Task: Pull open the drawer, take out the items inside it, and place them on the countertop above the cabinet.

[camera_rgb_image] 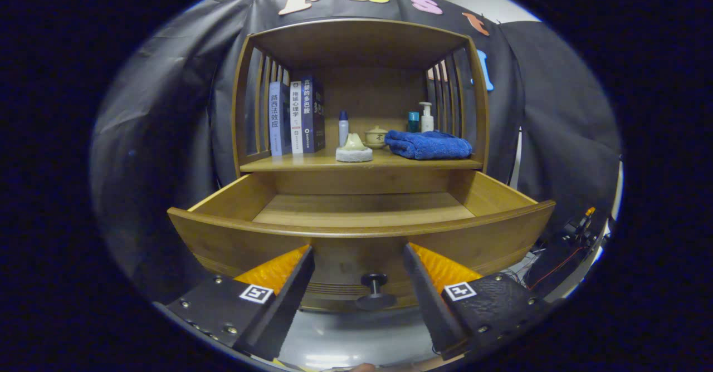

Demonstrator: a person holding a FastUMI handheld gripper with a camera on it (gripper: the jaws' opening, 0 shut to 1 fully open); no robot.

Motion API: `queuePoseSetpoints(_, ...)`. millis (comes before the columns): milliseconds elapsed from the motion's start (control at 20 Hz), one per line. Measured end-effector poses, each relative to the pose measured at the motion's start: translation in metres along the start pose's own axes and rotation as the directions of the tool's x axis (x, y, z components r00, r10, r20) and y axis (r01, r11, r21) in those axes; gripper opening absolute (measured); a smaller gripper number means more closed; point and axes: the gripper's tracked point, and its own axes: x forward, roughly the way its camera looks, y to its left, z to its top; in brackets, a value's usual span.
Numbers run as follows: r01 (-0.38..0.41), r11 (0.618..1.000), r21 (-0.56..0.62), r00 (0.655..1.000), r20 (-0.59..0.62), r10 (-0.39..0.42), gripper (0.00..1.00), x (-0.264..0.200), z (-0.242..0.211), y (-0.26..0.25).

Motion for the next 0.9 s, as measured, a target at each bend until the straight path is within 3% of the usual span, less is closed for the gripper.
queuePoseSetpoints(900, -0.004, 1.0, -0.015, 1.0, -0.02, 0.004, 0.96, 0.05, 0.023, 0.004)
